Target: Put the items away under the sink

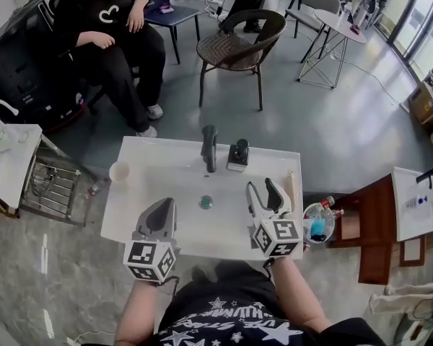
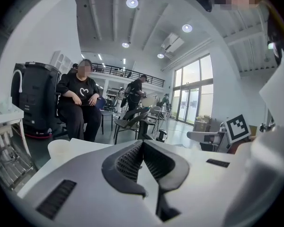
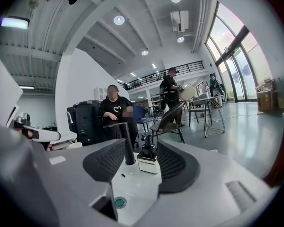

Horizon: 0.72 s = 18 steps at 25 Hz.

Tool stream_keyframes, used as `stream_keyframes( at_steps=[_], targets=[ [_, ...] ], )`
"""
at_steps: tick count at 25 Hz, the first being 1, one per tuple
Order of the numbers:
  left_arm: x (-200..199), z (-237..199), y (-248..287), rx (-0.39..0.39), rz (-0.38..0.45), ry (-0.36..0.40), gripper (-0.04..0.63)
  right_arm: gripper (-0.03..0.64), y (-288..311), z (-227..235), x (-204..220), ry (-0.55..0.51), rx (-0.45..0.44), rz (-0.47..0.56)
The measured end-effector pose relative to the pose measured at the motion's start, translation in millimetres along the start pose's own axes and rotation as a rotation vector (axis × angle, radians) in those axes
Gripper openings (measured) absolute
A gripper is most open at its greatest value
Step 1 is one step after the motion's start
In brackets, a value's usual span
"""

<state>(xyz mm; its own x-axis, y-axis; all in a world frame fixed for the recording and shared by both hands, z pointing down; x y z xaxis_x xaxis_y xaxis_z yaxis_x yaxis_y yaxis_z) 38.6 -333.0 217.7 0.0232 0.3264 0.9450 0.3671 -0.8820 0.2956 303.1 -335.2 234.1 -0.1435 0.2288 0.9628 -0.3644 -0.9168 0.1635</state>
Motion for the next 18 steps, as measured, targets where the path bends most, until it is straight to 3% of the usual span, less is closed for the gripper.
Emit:
stream_keyframes(
  at_steps=[4, 11, 18],
  targets=[
    [-8.9, 0.5, 23.4, -0.05, 0.009, 0.002, 0.009, 0.219, 35.1, 18.6, 5.7, -0.019, -0.018, -0.037],
    [-13.4, -6.2, 65.3, -0.119, -0.008, 0.022, 0.009, 0.217, 85.2, 36.5, 18.9, -0.115, -0.056, -0.063],
    [-9.3, -7.9, 88.0, -0.139, -0.046, 0.02, 0.009, 0.201, 123.5, 47.4, 26.1, -0.155, -0.08, -0.066]
  ],
)
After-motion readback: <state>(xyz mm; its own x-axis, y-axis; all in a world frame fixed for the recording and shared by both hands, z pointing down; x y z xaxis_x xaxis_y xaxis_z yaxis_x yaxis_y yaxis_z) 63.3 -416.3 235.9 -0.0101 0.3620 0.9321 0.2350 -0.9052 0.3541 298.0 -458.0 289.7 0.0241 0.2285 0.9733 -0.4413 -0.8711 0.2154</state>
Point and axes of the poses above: the fingertips, and each gripper's own axes: y forward along the fingers, z to its right, x out of its underside, the point moved 5 cm from there along -y, backward along the fingers, and after that the axes turned 10 degrees about -x, right-handed, at the moved point
